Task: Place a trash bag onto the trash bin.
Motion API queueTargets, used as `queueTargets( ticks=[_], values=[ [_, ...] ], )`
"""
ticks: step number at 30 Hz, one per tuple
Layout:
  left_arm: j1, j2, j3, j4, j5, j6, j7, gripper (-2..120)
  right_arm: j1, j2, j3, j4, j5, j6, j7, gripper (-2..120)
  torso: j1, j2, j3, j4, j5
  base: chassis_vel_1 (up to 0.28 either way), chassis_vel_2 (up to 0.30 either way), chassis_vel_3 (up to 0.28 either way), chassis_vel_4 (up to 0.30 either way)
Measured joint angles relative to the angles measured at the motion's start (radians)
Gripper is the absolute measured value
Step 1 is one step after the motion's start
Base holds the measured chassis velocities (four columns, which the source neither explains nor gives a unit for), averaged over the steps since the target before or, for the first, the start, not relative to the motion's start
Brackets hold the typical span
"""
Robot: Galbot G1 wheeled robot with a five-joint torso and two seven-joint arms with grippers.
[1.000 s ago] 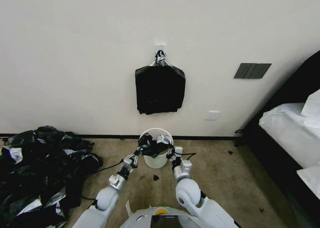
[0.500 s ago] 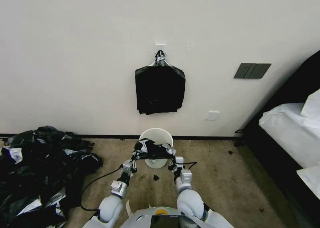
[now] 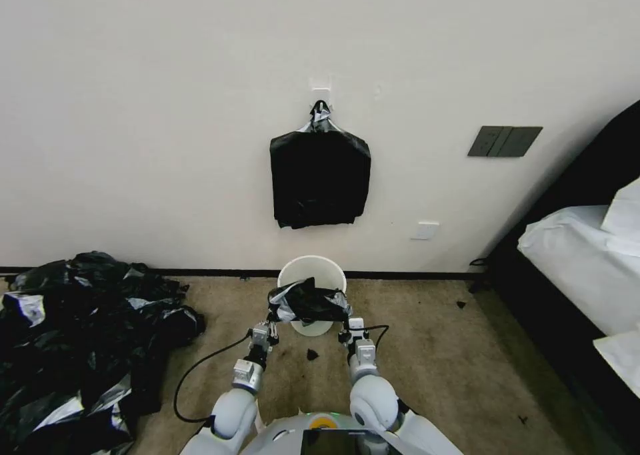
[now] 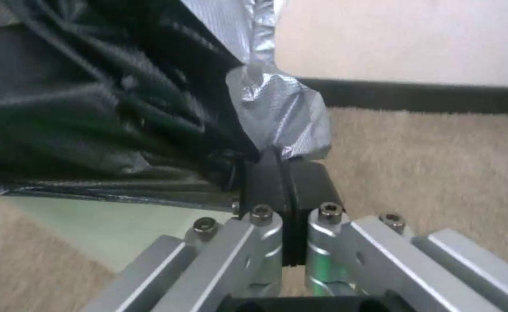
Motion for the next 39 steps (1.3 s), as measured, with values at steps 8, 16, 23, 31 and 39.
queueTargets(
  ticks=[8, 16, 23, 31, 39],
  values=[
    [-0.017, -0.007, 0.005, 0.016, -0.003, 0.036, -0.002, 0, 0.018, 0.022, 0.015, -0.059, -0.077, 0.046, -0.031, 0, 0.000, 0.000, 0.000, 0.0000, 0.0000, 0.000, 0.000, 0.000, 0.000],
    [-0.025, -0.006, 0.012, 0.015, -0.006, 0.078, -0.031, 0, 0.027, 0.037, 0.034, -0.094, -0.087, 0.054, -0.039, 0, 0.000, 0.000, 0.000, 0.0000, 0.0000, 0.000, 0.000, 0.000, 0.000],
    [-0.011, 0.011, 0.025, -0.033, -0.007, 0.115, -0.046, 0, 0.020, 0.046, 0.041, -0.089, -0.094, 0.079, -0.062, 0, 0.000, 0.000, 0.000, 0.0001, 0.0000, 0.000, 0.000, 0.000, 0.000],
    [-0.008, 0.032, 0.037, -0.069, -0.008, 0.144, -0.076, 5, 0.001, 0.073, 0.043, -0.072, -0.120, 0.083, -0.093, 0, 0.000, 0.000, 0.000, -0.0001, -0.0001, 0.000, 0.000, 0.000, 0.000],
    [0.025, 0.056, 0.020, -0.096, -0.011, 0.146, -0.084, 29, -0.036, 0.093, 0.051, -0.058, -0.152, 0.081, -0.116, 24, 0.000, 0.000, 0.000, 0.0001, -0.0002, 0.000, 0.000, 0.000, 0.000]
  ],
)
